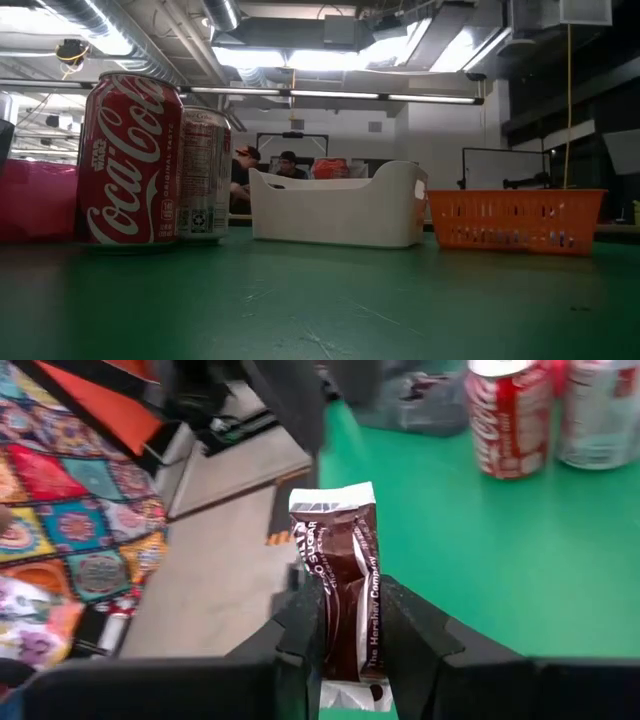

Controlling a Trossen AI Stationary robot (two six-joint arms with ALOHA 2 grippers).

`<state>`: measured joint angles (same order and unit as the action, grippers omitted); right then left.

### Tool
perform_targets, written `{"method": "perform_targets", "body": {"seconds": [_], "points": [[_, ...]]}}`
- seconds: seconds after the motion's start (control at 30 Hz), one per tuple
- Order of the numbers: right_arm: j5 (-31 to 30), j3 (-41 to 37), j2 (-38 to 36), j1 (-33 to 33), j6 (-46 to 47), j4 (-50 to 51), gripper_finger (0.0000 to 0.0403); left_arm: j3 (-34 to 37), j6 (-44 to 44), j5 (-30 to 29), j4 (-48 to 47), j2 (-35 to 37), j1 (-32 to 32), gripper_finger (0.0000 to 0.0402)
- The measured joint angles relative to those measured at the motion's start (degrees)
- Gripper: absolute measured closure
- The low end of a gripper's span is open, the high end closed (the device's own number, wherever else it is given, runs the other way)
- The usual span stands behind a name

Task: Sort candy
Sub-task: Put the brown chocolate bar into the black bin

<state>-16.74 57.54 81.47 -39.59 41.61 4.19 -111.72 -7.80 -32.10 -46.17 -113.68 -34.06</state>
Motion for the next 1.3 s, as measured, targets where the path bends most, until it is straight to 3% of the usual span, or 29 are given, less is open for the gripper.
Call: {"method": "perform_targets", "body": {"seconds": [0.17, 0.47, 0.83, 1.3], "points": [[1.4, 0.0, 0.0, 0.0, 0.2, -1.3, 0.0322, 0.0, -5.9, -2.7, 4.1, -1.5, 0.2, 0.0262], [-0.6, 0.0, 0.0, 0.0, 0.6, -2.8, 0.0322, 0.0, -8.2, -0.8, 8.4, -1.5, 0.7, 0.0262], [-0.6, 0.0, 0.0, 0.0, 0.5, -10.4, 0.0322, 0.0, -8.4, -0.1, 9.8, -1.5, 0.7, 0.0262], [-1.9, 0.0, 0.0, 0.0, 0.5, -10.7, 0.0322, 0.0, -7.3, -0.2, 9.9, -1.5, 0.9, 0.0285]]}}
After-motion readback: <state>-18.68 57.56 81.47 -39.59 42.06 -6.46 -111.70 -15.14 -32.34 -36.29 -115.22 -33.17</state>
